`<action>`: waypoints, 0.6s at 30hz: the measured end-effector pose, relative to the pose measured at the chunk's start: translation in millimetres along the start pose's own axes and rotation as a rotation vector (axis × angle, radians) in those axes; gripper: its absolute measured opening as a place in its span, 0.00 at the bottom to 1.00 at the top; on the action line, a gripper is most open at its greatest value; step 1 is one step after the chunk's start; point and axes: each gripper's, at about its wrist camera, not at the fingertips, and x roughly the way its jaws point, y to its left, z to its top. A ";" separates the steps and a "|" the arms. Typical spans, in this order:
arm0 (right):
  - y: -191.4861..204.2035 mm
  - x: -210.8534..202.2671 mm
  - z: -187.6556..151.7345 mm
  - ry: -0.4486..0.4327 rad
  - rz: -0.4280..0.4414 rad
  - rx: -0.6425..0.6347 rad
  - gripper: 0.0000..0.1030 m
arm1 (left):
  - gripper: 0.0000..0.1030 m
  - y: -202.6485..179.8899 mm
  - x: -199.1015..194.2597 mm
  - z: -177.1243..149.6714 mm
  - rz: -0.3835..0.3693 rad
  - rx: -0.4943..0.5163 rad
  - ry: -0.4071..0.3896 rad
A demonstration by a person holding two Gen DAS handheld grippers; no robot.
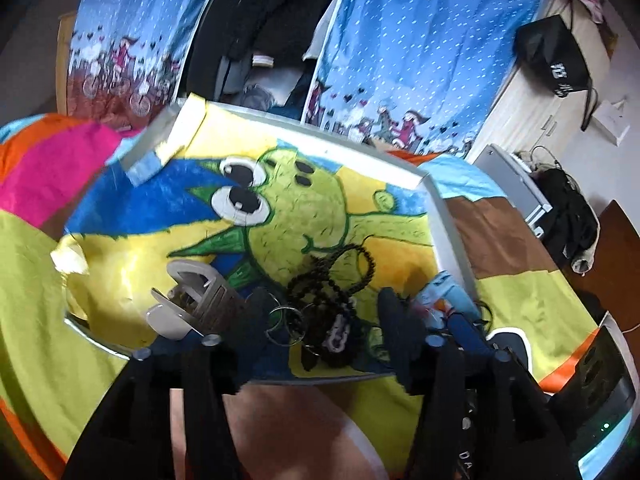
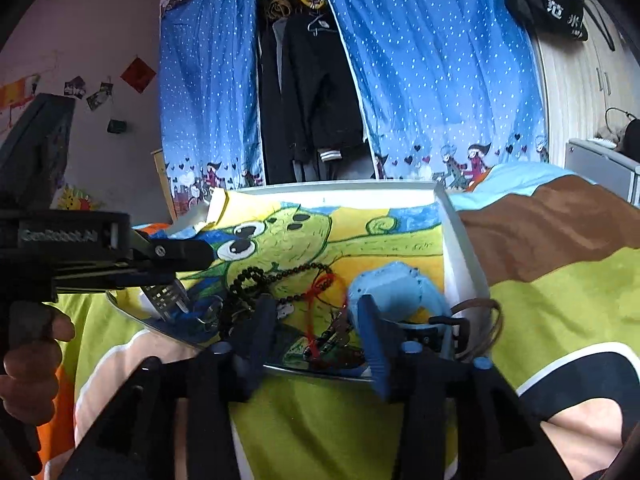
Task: Organize jewelry
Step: 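Carry the rings and bracelet into the white tray and open both tools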
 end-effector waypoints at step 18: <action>19.0 -134.9 39.0 -0.207 -0.002 0.021 0.98 | 0.94 -38.7 -162.5 -37.7 0.113 0.131 -0.353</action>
